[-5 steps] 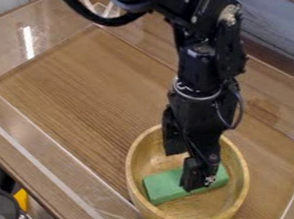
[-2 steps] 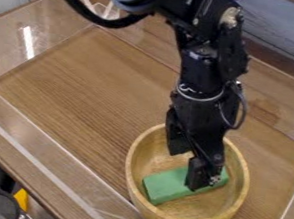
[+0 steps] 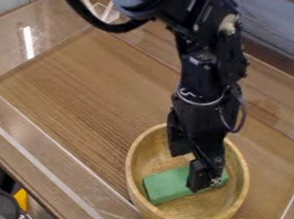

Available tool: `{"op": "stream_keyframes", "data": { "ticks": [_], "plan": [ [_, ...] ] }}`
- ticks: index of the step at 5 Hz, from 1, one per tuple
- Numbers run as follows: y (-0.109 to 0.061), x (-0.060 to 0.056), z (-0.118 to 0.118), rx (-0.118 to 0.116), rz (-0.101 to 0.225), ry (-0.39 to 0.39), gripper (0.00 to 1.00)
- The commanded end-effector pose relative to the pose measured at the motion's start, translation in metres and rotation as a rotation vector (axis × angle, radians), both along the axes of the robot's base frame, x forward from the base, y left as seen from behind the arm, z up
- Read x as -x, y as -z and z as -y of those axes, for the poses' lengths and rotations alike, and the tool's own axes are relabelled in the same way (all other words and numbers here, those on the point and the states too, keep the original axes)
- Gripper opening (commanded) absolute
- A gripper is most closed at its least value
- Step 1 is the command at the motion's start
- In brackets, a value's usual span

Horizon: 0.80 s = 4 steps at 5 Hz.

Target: Remove the green block from inside the brown bowl and put it on the table

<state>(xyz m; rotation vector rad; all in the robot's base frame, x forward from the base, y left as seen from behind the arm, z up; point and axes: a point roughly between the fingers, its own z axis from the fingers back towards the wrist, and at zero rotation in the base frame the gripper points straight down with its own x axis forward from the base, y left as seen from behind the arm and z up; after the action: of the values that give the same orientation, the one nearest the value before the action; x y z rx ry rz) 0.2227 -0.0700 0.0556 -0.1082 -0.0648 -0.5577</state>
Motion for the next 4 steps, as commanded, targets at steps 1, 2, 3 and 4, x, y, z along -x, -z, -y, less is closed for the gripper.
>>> {"op": "stream_keyframes", "data": {
  "ticks": [1, 2, 3, 4],
  "plan": [
    [0.002, -0.001, 0.002, 0.002, 0.017, 0.01, 1.0],
    [0.008, 0.0, 0.001, -0.003, 0.015, 0.01, 1.0],
    [0.012, 0.001, 0.0, -0.006, 0.012, 0.009, 1.0],
    [0.015, 0.001, -0.002, -0.007, 0.01, 0.009, 0.0]
  ]
}}
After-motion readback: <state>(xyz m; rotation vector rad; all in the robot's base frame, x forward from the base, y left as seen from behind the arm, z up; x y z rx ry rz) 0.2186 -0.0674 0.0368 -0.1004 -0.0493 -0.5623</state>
